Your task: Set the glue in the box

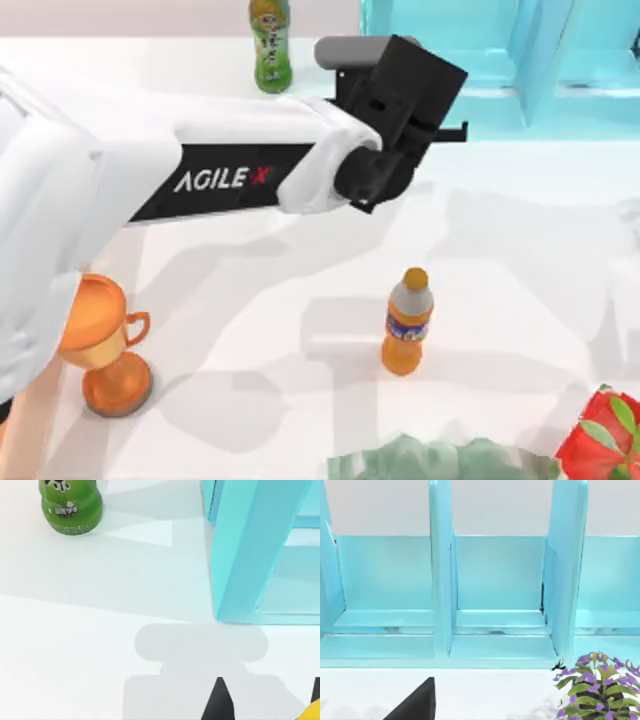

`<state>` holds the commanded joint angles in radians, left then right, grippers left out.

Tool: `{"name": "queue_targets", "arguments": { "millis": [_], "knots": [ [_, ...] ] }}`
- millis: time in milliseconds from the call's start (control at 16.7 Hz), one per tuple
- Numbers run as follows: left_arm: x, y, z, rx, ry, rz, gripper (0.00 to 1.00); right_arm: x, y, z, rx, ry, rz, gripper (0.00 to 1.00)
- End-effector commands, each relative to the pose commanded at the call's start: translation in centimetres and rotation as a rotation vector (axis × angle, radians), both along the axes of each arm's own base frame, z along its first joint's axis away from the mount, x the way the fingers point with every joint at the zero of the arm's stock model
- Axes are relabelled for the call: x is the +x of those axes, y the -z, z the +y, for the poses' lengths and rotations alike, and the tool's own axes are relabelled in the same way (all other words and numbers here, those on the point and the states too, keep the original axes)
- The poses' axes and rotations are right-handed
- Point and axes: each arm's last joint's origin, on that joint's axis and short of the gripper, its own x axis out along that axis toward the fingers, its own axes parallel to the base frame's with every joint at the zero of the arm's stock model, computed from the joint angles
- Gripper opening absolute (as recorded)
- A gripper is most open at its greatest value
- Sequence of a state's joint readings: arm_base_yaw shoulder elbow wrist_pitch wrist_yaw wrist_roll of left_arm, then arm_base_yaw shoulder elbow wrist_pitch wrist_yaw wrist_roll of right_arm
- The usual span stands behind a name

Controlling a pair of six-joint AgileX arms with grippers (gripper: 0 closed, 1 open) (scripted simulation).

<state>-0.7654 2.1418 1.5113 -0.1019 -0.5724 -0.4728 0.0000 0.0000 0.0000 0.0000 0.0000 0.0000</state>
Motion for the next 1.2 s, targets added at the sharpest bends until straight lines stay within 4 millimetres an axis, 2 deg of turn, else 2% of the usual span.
{"name": "queue_targets", "arguments": {
  "millis": [300,360,480,540,660,780,840,900,1020,1080,1200],
  "knots": [
    [0.2,0.1,0.3,0.009,0.004,0.006,0.0,0.0,0.0,0.0,0.0,0.0,0.0,1.0],
    [0.6,0.1,1.3,0.02,0.006,0.017,0.0,0.0,0.0,0.0,0.0,0.0,0.0,1.0],
    [1.8,-0.1,4.5,0.048,0.01,0.049,0.0,0.0,0.0,0.0,0.0,0.0,0.0,1.0],
    [2.5,-0.4,6.8,0.06,0.009,0.068,0.0,0.0,0.0,0.0,0.0,0.0,0.0,1.0],
    [3.8,-1.1,12.7,0.072,0.001,0.105,0.0,0.0,0.0,0.0,0.0,0.0,0.0,1.0],
    [4.0,-2.0,20.1,0.068,-0.02,0.133,0.0,0.0,0.0,0.0,0.0,0.0,0.0,1.0],
    [3.5,-2.6,23.9,0.06,-0.031,0.141,0.0,0.0,0.0,0.0,0.0,0.0,0.0,1.0],
    [2.5,-3.1,27.6,0.051,-0.043,0.143,0.0,0.0,0.0,0.0,0.0,0.0,0.0,1.0],
    [-0.8,-3.8,34.0,0.032,-0.059,0.136,0.0,0.0,0.0,0.0,0.0,0.0,0.0,1.0],
    [-2.9,-4.0,36.4,0.024,-0.062,0.126,0.0,0.0,0.0,0.0,0.0,0.0,0.0,1.0],
    [-7.3,-4.1,39.7,0.014,-0.053,0.094,0.0,0.0,0.0,0.0,0.0,0.0,0.0,1.0]
  ]
}}
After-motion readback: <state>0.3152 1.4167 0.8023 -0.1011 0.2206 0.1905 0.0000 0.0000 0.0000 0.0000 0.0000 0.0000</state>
